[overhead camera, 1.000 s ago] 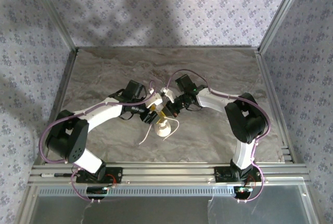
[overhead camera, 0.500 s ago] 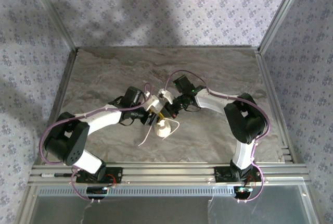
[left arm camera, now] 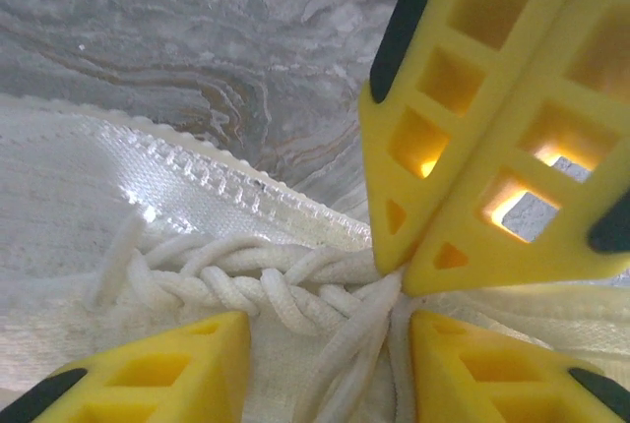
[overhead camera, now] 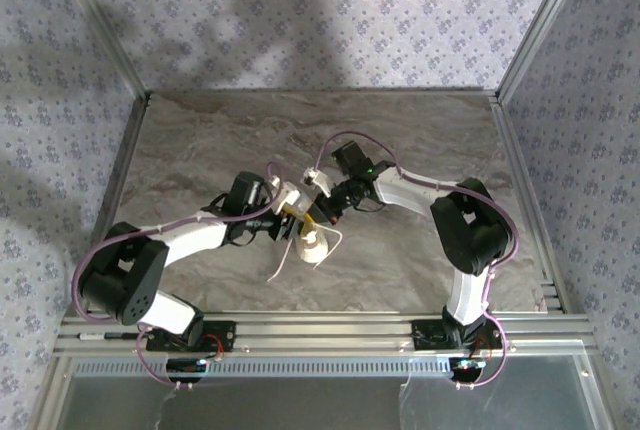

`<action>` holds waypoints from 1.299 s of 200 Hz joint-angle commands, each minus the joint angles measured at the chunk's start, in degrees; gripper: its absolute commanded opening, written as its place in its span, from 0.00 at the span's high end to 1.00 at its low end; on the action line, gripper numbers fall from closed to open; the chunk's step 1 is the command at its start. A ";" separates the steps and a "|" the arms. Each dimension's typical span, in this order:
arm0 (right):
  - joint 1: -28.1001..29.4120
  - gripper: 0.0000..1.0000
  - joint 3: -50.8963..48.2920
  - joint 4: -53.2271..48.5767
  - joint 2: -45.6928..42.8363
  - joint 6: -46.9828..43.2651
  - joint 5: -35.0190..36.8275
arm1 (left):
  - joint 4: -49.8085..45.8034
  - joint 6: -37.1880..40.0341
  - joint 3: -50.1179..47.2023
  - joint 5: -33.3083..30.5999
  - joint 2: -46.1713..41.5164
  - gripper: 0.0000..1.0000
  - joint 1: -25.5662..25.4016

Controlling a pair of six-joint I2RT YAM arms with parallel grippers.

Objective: Tie the shoes

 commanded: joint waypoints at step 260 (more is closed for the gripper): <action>-0.10 1.00 5.67 -6.54 2.70 -2.39 -0.97 | 6.40 7.97 -1.07 9.24 0.66 0.47 3.73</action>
